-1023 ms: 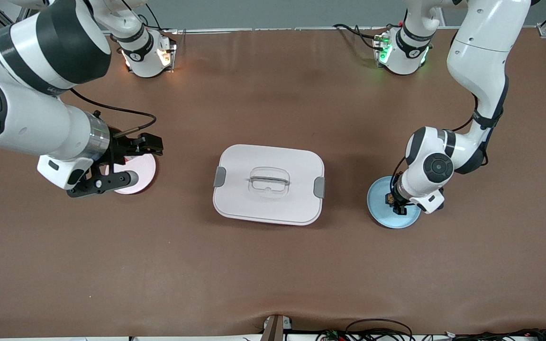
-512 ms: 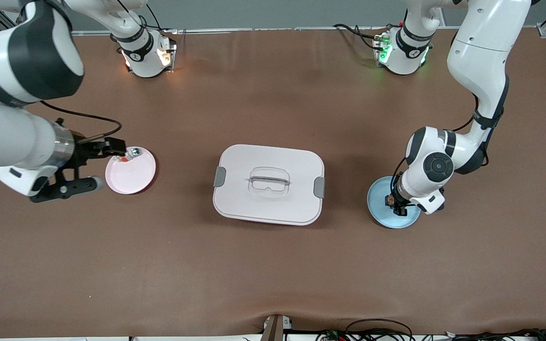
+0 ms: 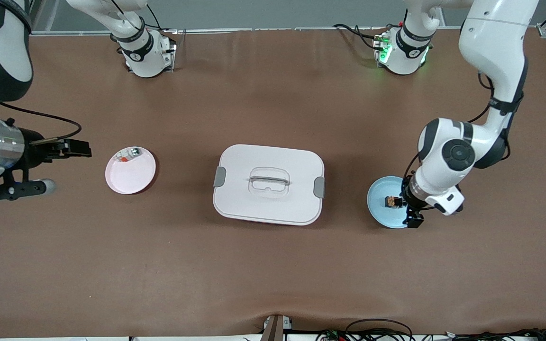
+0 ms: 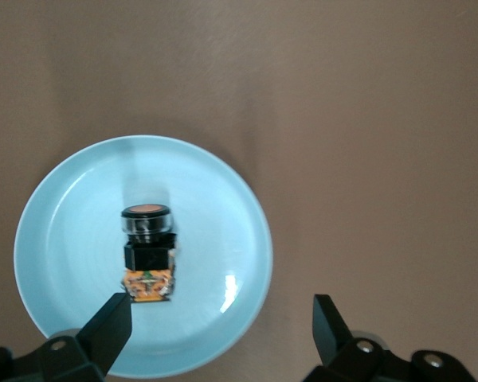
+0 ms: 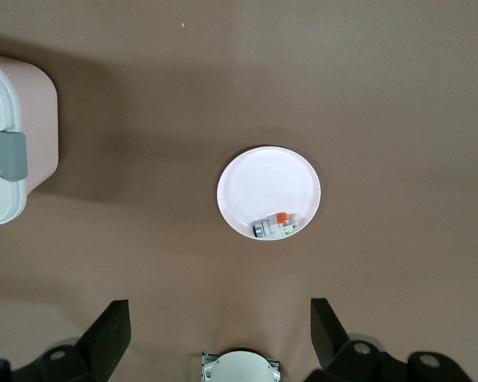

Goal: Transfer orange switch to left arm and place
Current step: 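Open the left gripper and release the switch on the blue plate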

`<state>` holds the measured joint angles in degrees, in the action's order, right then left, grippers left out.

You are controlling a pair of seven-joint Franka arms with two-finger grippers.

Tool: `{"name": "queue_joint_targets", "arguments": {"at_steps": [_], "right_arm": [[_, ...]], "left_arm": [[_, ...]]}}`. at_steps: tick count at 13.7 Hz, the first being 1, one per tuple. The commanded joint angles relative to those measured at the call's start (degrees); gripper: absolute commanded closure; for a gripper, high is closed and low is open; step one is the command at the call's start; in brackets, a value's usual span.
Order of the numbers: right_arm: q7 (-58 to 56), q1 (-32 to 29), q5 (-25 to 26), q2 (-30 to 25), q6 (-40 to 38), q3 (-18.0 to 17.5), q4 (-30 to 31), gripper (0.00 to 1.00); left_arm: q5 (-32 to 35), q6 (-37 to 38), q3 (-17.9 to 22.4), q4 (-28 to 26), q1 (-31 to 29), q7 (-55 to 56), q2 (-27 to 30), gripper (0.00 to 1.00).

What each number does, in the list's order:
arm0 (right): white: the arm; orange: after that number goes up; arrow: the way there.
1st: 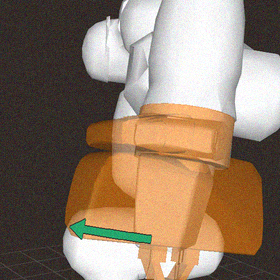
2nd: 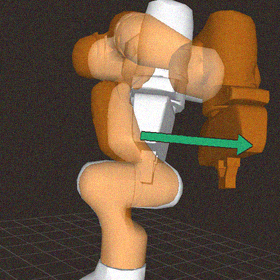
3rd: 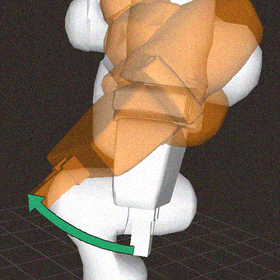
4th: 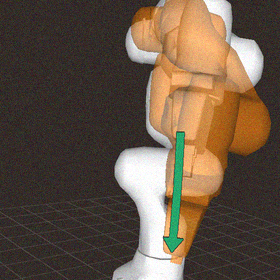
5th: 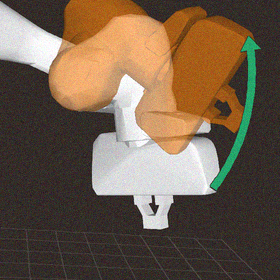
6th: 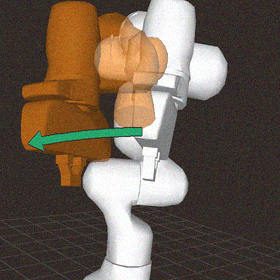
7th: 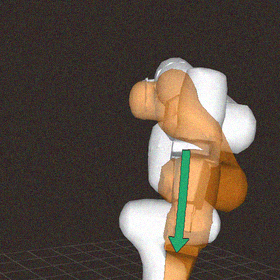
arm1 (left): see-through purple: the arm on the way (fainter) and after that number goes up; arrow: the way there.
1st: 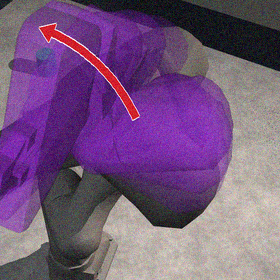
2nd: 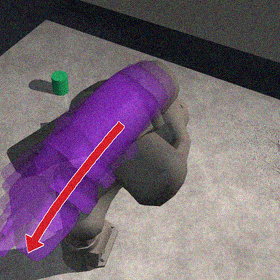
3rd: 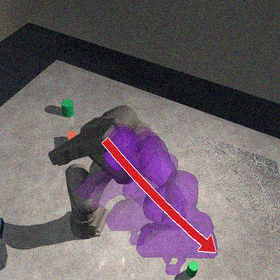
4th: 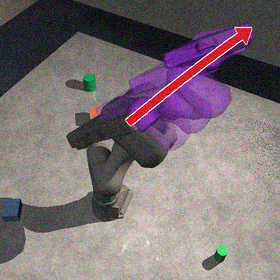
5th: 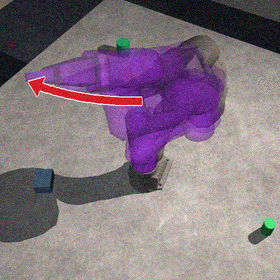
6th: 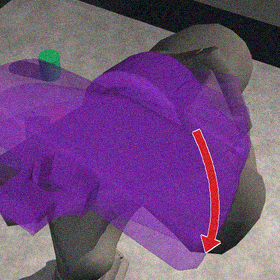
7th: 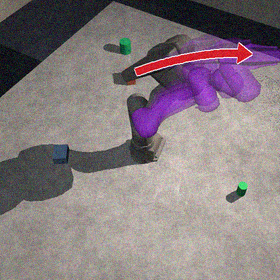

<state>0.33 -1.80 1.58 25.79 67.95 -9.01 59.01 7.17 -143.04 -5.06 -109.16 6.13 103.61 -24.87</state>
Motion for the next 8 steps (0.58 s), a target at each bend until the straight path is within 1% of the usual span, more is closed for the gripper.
{"name": "queue_joint_targets", "arguments": {"at_steps": [1,3,5,7,8], "right_arm": [[-0.4,-3.0,-0.1,-0.9,-2.4,-1.0,0.8,0.0],[-0.1,-2.7,1.2,-0.9,-4.5,-0.7,0.8,0.0],[0.8,-2.8,1.1,-0.9,-4.6,-0.8,0.8,0.0],[4.0,-2.8,1.1,-0.9,-4.6,-0.8,0.8,0.0],[6.8,-2.8,1.1,-0.9,-4.5,-0.8,0.8,0.0]], "left_arm": [[-1.9,3.9,-0.5,2.7,-0.6,1.2,0.8,0.0],[-1.9,6.3,-0.3,4.2,-0.7,1.2,0.7,0.0],[-2.1,7.9,-1.0,4.6,-4.5,0.7,2.5,0.0],[-4.7,7.9,-1.2,3.1,-6.0,-1.8,5.7,0.0],[-6.4,7.9,-1.2,1.7,-6.5,-6.9,7.6,0.0]]}}
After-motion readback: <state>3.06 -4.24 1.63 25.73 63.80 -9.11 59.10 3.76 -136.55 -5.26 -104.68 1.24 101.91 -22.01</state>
